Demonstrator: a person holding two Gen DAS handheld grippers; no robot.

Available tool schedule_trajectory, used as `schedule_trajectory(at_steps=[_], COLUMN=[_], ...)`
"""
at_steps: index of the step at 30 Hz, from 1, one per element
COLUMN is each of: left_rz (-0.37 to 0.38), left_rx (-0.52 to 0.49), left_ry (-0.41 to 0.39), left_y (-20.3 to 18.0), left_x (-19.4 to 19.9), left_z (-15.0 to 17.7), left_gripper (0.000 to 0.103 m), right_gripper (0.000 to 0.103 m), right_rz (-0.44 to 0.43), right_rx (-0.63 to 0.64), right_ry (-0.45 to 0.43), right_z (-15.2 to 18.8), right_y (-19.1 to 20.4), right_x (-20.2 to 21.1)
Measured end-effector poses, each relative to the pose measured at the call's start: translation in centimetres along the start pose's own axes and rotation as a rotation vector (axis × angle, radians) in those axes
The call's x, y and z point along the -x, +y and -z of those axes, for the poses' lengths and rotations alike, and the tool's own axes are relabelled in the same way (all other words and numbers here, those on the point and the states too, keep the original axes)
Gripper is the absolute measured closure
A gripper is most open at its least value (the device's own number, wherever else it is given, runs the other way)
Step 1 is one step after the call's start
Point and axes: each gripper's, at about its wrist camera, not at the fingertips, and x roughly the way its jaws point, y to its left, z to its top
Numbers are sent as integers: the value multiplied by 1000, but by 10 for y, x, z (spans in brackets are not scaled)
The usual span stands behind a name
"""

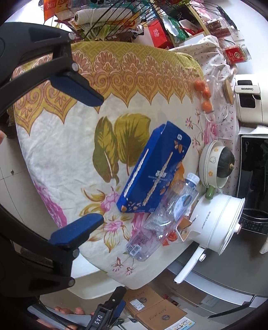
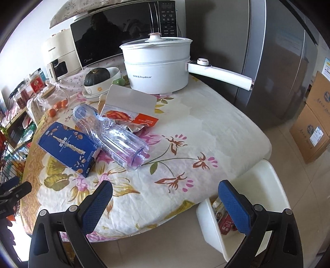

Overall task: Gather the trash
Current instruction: 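Move both tools back to the table and grasp the blue snack box with the left tool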

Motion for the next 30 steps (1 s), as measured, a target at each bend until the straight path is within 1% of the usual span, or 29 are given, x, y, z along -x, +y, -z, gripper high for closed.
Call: schedule_trajectory(at_steps=[4,6,8,10,12,13,16,20,21,23,24,25,26,27,28,29,30], left_rz=[-28,-15,21,73,118,125,143,229,261,321,353,376,398,409,411,415,416], left_rx=[2,34,82,127,170,192,280,393,419,463,484,502,524,541,555,570,582], left_ry=[-2,-7,-19,-22,-4,13,8,11,9,5,4,5,9,15,22,26,29], left_y=[19,28,35,35,31,29,28,27,26,23,22,20,19,18,18,18,20], left_x=[-11,-17,-24,-32,-44,-50,-66,-84,-87,-93,-96,-99,-102,-105,-107,-109,-111], left_z=[-1,-4,-8,-14,-20,-23,-27,-31,-31,-31,-31,-30,-29,-29,-28,-26,-25], left_gripper=[0,0,0,0,0,0,0,1,2,6,12,21,26,35,43,47,54], right_gripper=[0,0,0,0,0,0,0,0,0,0,0,0,0,0,0,0,0], right_rz=[-8,-13,-16,-16,-17,-18,-19,-37,-45,-68,-83,-100,-115,-128,-137,-141,-140], right_rx=[19,24,27,28,23,18,-1,-23,-23,-8,7,29,56,88,121,146,166], right_ry=[8,13,19,23,27,29,33,44,46,49,51,50,48,47,47,47,47], right_z=[-1,-3,-4,-7,-9,-11,-16,-24,-27,-33,-36,-39,-41,-43,-43,-43,-43], right_y=[12,17,19,21,21,21,19,16,17,21,24,28,32,36,40,42,44], right_x=[-7,-10,-14,-18,-21,-23,-29,-40,-43,-49,-52,-55,-57,-60,-64,-67,-72])
